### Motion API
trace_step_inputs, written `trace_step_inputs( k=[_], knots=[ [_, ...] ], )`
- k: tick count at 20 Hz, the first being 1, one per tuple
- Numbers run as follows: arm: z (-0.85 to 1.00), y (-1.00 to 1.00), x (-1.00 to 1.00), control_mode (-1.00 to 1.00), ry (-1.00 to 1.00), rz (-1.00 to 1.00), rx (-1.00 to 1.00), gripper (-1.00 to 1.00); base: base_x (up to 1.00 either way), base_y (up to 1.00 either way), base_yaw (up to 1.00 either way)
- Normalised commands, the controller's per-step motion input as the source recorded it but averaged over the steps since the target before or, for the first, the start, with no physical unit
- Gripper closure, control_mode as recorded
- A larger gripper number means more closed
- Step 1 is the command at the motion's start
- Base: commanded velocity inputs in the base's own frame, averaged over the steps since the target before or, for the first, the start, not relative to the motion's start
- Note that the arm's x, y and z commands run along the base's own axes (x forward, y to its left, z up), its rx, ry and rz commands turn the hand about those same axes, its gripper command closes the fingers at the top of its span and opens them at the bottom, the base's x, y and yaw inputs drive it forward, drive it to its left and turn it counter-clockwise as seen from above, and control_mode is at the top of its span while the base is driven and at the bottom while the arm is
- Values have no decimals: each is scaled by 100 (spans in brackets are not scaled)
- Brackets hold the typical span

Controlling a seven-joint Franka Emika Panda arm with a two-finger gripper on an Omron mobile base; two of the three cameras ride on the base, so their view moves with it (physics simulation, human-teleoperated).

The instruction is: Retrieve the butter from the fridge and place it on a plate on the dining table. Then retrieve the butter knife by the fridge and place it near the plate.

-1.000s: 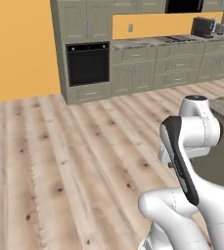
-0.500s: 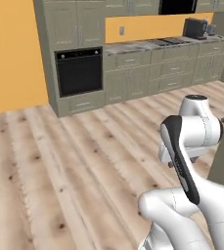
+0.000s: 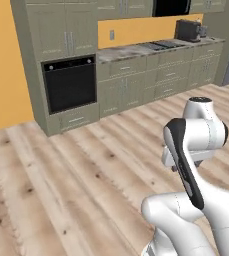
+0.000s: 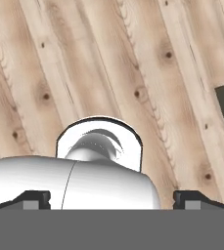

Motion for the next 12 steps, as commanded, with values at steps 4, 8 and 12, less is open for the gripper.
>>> trace_step_inputs(
  k=[4,8,12],
  knots=[
    [0,0,0,100,0,0,0,-100,100,52,-24],
    [0,0,0,100,0,0,0,-100,100,49,-23],
    [0,0,0,100,0,0,0,-100,100,42,-22]
  ],
)
